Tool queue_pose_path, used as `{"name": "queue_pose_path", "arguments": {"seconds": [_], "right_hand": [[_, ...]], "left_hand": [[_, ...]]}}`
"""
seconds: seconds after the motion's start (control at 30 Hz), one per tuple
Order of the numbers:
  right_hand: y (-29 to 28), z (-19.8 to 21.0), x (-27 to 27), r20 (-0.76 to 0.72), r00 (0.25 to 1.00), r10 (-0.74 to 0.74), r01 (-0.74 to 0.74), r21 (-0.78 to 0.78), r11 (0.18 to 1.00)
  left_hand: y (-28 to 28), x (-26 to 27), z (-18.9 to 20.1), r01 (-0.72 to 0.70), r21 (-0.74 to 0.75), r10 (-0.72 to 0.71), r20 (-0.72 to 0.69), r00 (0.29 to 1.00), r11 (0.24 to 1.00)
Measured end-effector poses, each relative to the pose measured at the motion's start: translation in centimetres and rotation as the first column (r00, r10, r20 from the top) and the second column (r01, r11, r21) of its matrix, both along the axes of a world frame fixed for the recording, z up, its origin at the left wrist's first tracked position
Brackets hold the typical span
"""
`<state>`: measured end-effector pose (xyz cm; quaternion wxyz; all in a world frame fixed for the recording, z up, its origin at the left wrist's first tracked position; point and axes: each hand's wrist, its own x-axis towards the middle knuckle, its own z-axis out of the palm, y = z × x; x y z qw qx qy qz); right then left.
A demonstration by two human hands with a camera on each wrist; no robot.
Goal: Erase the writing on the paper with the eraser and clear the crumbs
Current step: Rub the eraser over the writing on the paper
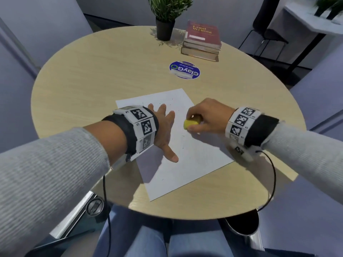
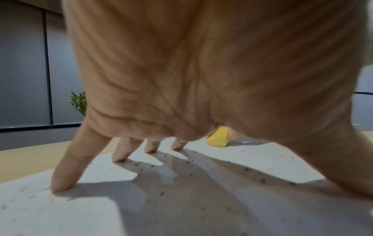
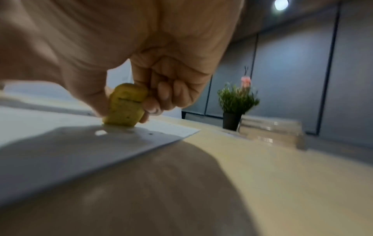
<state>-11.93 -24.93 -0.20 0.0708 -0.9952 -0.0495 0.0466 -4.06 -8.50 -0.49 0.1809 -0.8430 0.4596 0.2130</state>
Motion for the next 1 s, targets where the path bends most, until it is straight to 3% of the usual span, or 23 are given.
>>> {"name": "queue_pose_path", "arguments": {"seconds": [0.03,0.17,0.3,0.33,0.47,0.6,0.67,0.73,0.8,0.9,0.93,1.0], "right_hand": [[-0.1,-0.1,-0.2,0.011,1.000,0.007,-0.007,-0.008,1.000],[2.8,-0.6,-2.5,-0.111,0.960,0.257,-0.246,0.101,0.964],[-0.2,-0.2,-0.6,0.019,1.000,-0.019,0.019,0.008,1.000],[-0.3,-0.3,-0.7,0.029,0.999,-0.022,0.022,-0.001,1.000],[2.8,-0.7,-2.6,-0.109,0.960,0.258,-0.245,0.121,0.962],[0.0,-0.1,-0.4,-0.003,1.000,-0.014,0.014,0.014,1.000],[0.8,-0.5,-0.6,0.001,0.998,0.055,-0.055,0.013,0.998],[3.0,-0.9,-1.5,-0.053,0.969,0.242,-0.238,0.070,0.969],[2.7,-0.8,-1.3,-0.078,0.974,0.214,-0.209,0.071,0.975],[0.1,-0.2,-0.2,-0.004,1.000,0.005,-0.005,0.000,1.000],[0.3,-0.2,-0.5,-0.006,1.000,0.030,-0.030,0.000,1.000],[2.1,-0.6,-1.3,-0.047,0.975,0.215,-0.213,0.052,0.976]], "left_hand": [[0.0,0.0,-0.1,0.006,-0.001,-0.006,0.005,1.000,1.000],[0.0,-0.2,0.0,-0.015,0.014,0.014,0.007,1.000,1.000],[0.1,-0.1,-0.1,-0.014,0.010,0.014,0.001,1.000,1.000],[0.1,-0.1,-0.1,-0.010,0.009,0.010,0.006,1.000,1.000],[0.0,-0.1,-0.1,-0.031,0.012,0.031,-0.007,0.999,0.999],[0.1,0.1,-0.1,-0.047,0.024,0.048,-0.031,0.998,0.999],[0.1,0.2,-0.2,-0.047,0.020,0.048,-0.036,0.998,0.999],[0.0,0.0,-0.1,-0.053,0.022,0.054,-0.037,0.998,0.998],[0.1,0.1,-0.2,-0.059,0.023,0.060,-0.041,0.997,0.998],[0.2,0.3,-0.4,-0.052,0.007,0.052,-0.045,0.998,0.999],[0.2,0.2,-0.3,-0.051,0.013,0.051,-0.045,0.998,0.999],[0.1,0.1,-0.1,-0.053,0.031,0.055,-0.047,0.997,0.998]]}}
